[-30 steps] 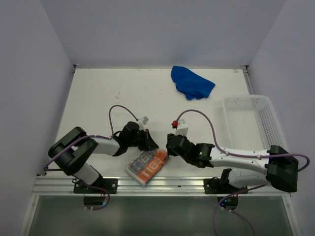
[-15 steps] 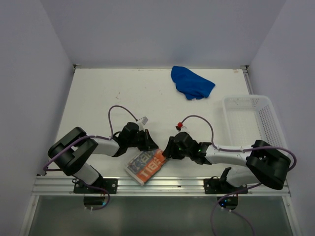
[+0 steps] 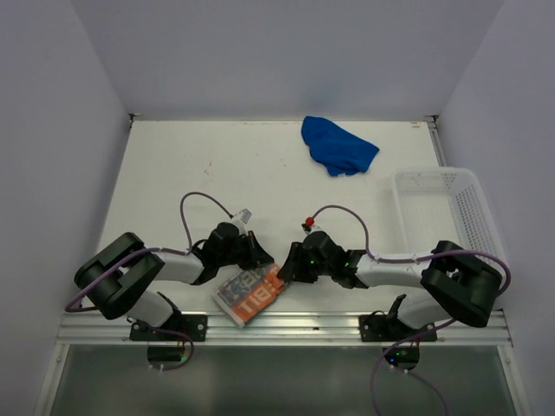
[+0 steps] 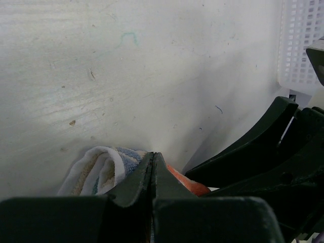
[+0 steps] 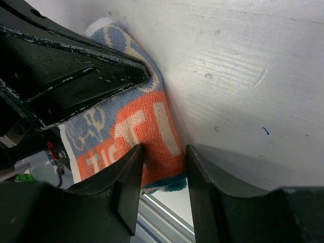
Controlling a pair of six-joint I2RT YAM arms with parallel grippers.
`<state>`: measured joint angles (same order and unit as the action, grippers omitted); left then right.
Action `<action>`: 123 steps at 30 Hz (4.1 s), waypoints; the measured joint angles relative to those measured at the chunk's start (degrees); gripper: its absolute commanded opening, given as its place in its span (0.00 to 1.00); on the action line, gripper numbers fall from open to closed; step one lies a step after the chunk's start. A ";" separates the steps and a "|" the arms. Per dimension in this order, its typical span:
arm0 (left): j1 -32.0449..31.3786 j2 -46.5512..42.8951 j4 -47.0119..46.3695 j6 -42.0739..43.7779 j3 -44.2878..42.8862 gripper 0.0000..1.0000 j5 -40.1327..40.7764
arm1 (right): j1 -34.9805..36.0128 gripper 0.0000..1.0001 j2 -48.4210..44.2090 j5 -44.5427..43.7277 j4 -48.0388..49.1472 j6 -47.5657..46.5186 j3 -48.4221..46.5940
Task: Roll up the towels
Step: Roll the towel
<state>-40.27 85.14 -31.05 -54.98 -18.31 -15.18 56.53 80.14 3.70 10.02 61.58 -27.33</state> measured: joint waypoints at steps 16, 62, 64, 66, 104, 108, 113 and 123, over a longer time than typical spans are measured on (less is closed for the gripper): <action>-0.31 -1.57 2.71 -0.90 -0.81 0.00 3.34 | 0.11 0.00 -1.29 0.72 0.79 -0.31 -0.09; -0.28 -5.16 24.74 8.09 -20.13 0.00 6.40 | 36.09 0.00 13.14 -63.41 -38.71 -21.42 -22.71; -0.37 -5.88 24.65 8.07 -19.37 0.00 6.10 | 36.92 0.00 14.29 -64.22 -39.41 -21.75 -23.37; -0.55 -6.43 24.63 7.93 -18.64 0.00 5.77 | 37.57 0.00 15.34 -64.67 -40.24 -22.01 -24.28; -10.67 -6.21 7.41 -3.04 -1.18 0.00 5.14 | 38.18 0.45 9.55 -60.26 -35.45 -24.81 -23.34; -11.02 -6.01 6.58 -3.15 -0.92 0.00 5.27 | 36.39 0.53 -0.20 -55.98 -31.41 -24.70 -19.69; -11.26 -6.01 5.77 -3.63 -0.50 0.00 5.49 | 28.22 0.57 -12.46 -45.68 -24.28 -23.47 -11.89; -11.89 -6.01 4.96 -4.26 -0.07 0.00 6.12 | 14.14 0.65 -13.81 -25.33 -16.11 -18.25 -3.06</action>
<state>-52.16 79.13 -26.09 -59.24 -18.37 -9.06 70.67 66.32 -21.63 -6.09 43.33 -30.39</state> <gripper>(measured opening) 0.004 0.641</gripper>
